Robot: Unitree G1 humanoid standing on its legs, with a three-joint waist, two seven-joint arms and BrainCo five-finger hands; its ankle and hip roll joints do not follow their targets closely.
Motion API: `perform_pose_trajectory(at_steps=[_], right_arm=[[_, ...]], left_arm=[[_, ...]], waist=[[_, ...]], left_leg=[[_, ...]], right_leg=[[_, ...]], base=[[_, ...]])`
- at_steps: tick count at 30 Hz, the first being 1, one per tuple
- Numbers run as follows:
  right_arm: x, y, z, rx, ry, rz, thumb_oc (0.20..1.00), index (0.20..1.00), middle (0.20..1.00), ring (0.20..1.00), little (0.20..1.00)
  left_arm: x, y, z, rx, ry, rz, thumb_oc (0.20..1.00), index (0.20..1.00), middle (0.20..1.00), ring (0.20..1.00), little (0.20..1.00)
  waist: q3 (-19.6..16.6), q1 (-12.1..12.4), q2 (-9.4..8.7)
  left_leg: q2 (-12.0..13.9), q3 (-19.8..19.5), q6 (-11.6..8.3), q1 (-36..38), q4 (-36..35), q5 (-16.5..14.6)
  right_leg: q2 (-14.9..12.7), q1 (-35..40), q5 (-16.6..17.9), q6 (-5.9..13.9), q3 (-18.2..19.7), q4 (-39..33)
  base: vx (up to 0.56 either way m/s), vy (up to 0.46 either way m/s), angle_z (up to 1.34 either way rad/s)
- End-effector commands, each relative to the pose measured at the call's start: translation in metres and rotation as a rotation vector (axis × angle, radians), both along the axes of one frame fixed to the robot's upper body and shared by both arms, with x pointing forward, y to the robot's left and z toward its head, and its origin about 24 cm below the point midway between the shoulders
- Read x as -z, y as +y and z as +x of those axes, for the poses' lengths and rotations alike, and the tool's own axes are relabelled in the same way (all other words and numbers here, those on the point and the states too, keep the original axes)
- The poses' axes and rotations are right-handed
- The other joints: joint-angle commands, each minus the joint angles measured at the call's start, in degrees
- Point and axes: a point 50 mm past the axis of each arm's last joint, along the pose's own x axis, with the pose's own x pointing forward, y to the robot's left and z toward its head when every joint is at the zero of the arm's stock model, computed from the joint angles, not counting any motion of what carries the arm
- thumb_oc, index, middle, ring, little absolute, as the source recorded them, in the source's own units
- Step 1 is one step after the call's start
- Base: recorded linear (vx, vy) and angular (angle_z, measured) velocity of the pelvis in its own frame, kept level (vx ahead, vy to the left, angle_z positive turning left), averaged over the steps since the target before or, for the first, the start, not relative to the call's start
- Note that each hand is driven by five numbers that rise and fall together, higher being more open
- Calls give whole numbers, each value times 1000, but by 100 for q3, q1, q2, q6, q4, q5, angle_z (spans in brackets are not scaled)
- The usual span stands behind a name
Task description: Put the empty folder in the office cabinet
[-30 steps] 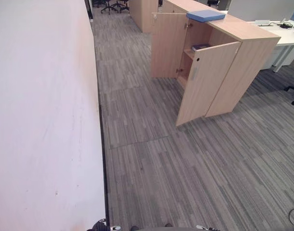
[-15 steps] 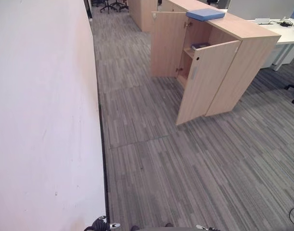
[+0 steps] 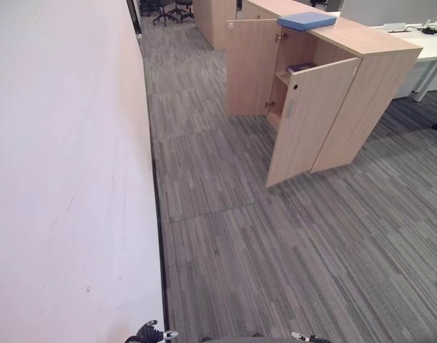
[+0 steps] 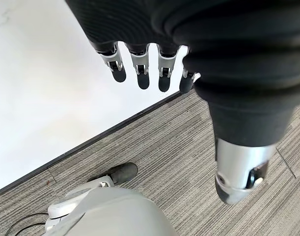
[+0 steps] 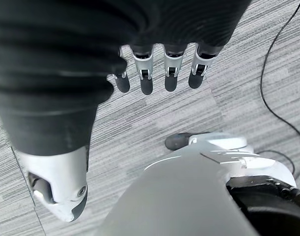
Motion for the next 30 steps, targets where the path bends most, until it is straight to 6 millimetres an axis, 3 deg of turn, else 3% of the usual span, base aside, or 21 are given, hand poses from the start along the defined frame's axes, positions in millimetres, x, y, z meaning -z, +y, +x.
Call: perform_pose_trajectory(at_steps=[1, 4, 5, 6, 7, 8, 9, 13, 14, 16, 20, 21, 22, 25, 26, 27, 30], right_arm=[[-3, -4, 15, 3, -28, -9, 1000, 1000, 1000, 1000, 1000], [-4, -5, 17, 1, -36, -11, 1000, 1000, 1000, 1000, 1000], [-4, -6, 17, -10, -33, -14, 1000, 1000, 1000, 1000, 1000], [-4, -7, 17, -16, -32, -18, 1000, 1000, 1000, 1000, 1000], [-5, -9, 18, -29, -29, -27, 1000, 1000, 1000, 1000, 1000], [-5, -11, 18, -31, -22, -36, 1000, 1000, 1000, 1000, 1000], [-5, -11, 17, -37, -13, -38, 1000, 1000, 1000, 1000, 1000], [-4, -12, 8, -42, 17, -42, 1000, 1000, 1000, 1000, 1000], [-3, -11, 6, -45, 24, -39, 1000, 1000, 1000, 1000, 1000], [-3, -13, 5, -46, 25, -47, 1000, 1000, 1000, 1000, 1000], [-3, -14, 0, -35, 33, -46, 1000, 1000, 1000, 1000, 1000], [-3, -14, 0, -35, 34, -46, 1000, 1000, 1000, 1000, 1000], [-2, -13, -7, -44, 58, -42, 1000, 1000, 1000, 1000, 1000], [-1, -12, -11, -61, 75, -33, 1000, 1000, 1000, 1000, 1000], [0, -10, -13, -91, 90, -28, 1000, 1000, 1000, 1000, 1000], [0, -10, -13, -91, 90, -28, 1000, 1000, 1000, 1000, 1000], [-1, -8, -5, -127, 72, -30, 1000, 1000, 1000, 1000, 1000]], left_arm=[[-2, 3, 10, 24, -10, 35, 1000, 1000, 1000, 1000, 1000], [-3, 5, 12, -17, -23, 37, 1000, 1000, 1000, 1000, 1000], [-3, 6, 13, -57, -35, 29, 1000, 1000, 1000, 1000, 1000], [-4, 6, 14, -64, -43, 26, 1000, 1000, 1000, 1000, 1000], [-5, 5, 19, -74, -60, 23, 1000, 1000, 1000, 1000, 1000], [-5, 4, 19, -87, -65, 22, 1000, 1000, 1000, 1000, 1000], [-4, 4, 17, -106, -60, 18, 1000, 1000, 1000, 1000, 1000], [0, 8, -4, -213, -17, 3, 1000, 1000, 1000, 1000, 1000], [2, 9, -12, -247, 4, 0, 1000, 1000, 1000, 1000, 1000], [3, 9, -20, -264, 26, -3, 1000, 1000, 1000, 1000, 1000], [6, 7, -36, -303, 70, -15, 1000, 1000, 1000, 1000, 1000], [6, 7, -36, -303, 70, -15, 1000, 1000, 1000, 1000, 1000], [7, 7, -44, -319, 86, -15, 1000, 1000, 1000, 1000, 1000], [7, 10, -47, -330, 93, -10, 1000, 1000, 1000, 1000, 1000], [6, 12, -48, -330, 92, -7, 1000, 1000, 1000, 1000, 1000], [6, 12, -48, -329, 92, -7, 1000, 1000, 1000, 1000, 1000], [4, 19, -43, -331, 73, 11, 1000, 1000, 1000, 1000, 1000]], waist=[[161, 7, -199], [279, 39, -269], [429, 59, -344], [513, 89, -396], [681, 147, -436], [744, 173, -455], [760, 200, -474], [724, 370, -527], [671, 445, -478], [616, 499, -364], [486, 568, -272], [492, 576, -276], [347, 608, -181], [212, 681, -177], [85, 745, -240], [76, 747, -232], [-53, 887, -271]], left_leg=[[-383, 238, 124, -4, 12, -425], [-338, 327, 106, -185, 506, -558], [-302, 497, -9, -600, 1439, -776], [-260, 572, -48, -892, 2042, -728], [-172, 527, -114, -1466, 3017, -491], [-150, 445, -103, -1800, 3455, -238], [-134, 474, -37, -1967, 3662, -192], [-90, 467, 107, -2341, 3149, -253], [-72, 304, 30, -2142, 2238, 39], [41, 144, -109, -2200, 1247, 530], [295, 509, -241, -2136, 64, 722], [294, 519, -241, -2122, 58, 721], [320, 572, -286, -1998, 17, 1059], [249, 572, -240, -1956, 79, 1084], [65, 608, -158, -1864, 107, 990], [75, 606, -160, -1876, 108, 993], [-363, 709, 144, -1451, 74, 636]], right_leg=[[265, -145, -157, 196, -130, 309], [230, -227, -288, 134, -145, 610], [175, -224, -428, 40, -168, 830], [126, -186, -484, -9, -180, 894], [125, -171, -525, -102, -209, 993], [150, -197, -553, -167, -237, 1023], [151, -186, -591, -202, -228, 1026], [133, 36, -677, -173, -217, 904], [172, 172, -717, -144, -214, 790], [235, 325, -782, -115, -213, 678], [189, 797, -957, 2, -134, 458], [184, 807, -956, 4, -126, 453], [109, 946, -1048, 35, -120, 441], [-77, 995, -1094, 138, -125, 498], [-351, 1014, -938, 330, -150, 636], [-342, 1002, -931, 327, -147, 635], [-889, 710, -135, 666, -228, 1678]], base=[[23, -64, 3], [7, -89, 6], [-9, -108, 8], [-43, -177, 13], [-55, -158, 29], [-20, -156, 34], [65, -109, 39], [192, -30, 18], [258, 46, -3], [323, 68, 14], [336, 91, 39], [457, 173, 0], [472, 202, -22], [380, 190, -37], [399, 230, -23], [542, 340, -44], [372, 290, -55]])
